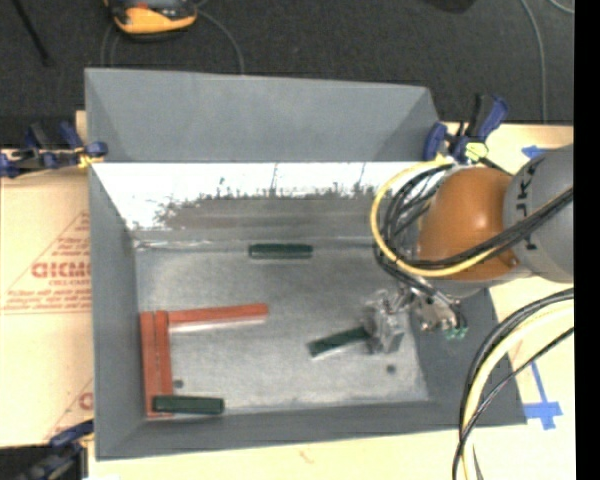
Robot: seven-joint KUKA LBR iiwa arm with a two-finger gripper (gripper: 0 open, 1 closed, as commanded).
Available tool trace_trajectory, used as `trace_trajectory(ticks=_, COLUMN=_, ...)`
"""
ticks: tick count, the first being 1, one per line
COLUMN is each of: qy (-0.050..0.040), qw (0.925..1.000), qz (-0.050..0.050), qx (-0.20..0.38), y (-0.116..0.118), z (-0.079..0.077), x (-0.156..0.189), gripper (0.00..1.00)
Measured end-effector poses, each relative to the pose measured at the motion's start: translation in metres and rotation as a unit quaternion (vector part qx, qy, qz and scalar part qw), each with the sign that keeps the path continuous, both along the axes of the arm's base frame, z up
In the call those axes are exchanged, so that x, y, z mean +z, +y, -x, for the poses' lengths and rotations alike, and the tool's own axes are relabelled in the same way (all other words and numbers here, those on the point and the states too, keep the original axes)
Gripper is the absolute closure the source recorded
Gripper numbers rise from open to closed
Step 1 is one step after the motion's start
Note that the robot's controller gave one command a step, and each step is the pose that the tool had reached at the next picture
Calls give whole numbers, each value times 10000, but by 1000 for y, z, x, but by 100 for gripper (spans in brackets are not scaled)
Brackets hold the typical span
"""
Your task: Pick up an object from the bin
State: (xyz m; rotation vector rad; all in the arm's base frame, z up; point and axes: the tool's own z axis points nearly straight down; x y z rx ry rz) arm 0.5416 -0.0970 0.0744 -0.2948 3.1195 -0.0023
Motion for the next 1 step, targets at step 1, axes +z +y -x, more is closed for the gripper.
trace_trajectory(ticks=1, qy=12, qw=10000, qz=2, qx=8, y=0, z=1, x=-2, gripper=0)
